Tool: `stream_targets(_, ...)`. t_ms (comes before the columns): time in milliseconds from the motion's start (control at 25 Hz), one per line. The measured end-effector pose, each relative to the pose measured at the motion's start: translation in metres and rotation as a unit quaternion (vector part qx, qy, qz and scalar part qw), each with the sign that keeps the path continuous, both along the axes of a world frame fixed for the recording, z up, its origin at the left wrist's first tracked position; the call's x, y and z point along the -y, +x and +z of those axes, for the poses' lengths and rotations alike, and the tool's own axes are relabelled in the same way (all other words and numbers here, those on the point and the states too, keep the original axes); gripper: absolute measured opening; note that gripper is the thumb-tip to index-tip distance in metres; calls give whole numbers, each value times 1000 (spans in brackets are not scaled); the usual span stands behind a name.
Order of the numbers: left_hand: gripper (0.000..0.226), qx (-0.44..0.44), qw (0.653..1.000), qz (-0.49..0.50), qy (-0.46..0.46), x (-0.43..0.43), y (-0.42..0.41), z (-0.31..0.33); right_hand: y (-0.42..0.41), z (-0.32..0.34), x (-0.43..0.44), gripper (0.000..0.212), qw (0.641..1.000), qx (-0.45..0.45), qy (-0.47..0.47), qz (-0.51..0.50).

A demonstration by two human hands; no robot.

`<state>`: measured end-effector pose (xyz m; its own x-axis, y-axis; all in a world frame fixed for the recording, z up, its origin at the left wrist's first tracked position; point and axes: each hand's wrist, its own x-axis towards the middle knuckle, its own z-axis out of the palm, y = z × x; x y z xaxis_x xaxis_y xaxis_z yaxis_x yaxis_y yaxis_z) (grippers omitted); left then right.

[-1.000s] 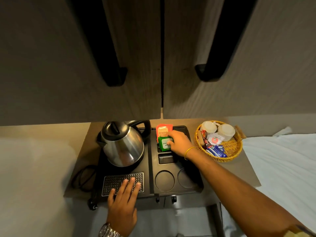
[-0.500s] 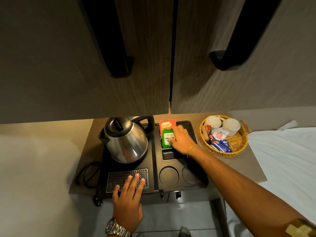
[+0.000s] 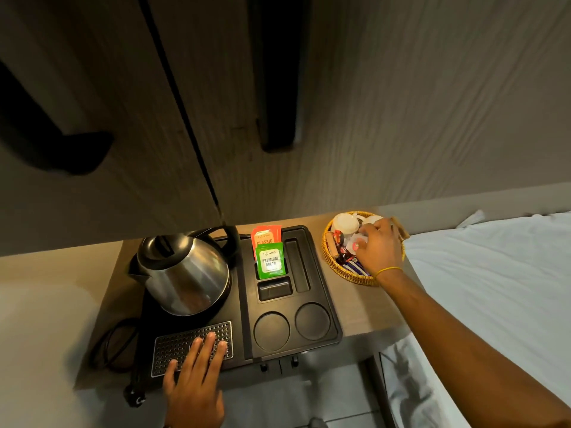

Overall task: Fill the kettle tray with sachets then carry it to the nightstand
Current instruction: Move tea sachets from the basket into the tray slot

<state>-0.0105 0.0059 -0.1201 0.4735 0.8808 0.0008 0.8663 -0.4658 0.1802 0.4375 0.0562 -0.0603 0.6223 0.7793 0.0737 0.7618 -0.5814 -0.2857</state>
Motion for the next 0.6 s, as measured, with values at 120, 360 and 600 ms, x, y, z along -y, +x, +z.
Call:
stream_targets(120, 84, -3, 999, 6, 34, 2, 4, 1, 8, -7, 0, 33, 998, 36, -45, 25)
stream_targets(360, 83, -15, 998, 15, 53, 5, 7, -1, 13, -14, -5, 35, 995, 79, -56, 24)
stream_targets(600, 83, -24, 998, 10, 65, 1, 6, -4, 24, -12, 0, 22, 995, 70, -38, 67)
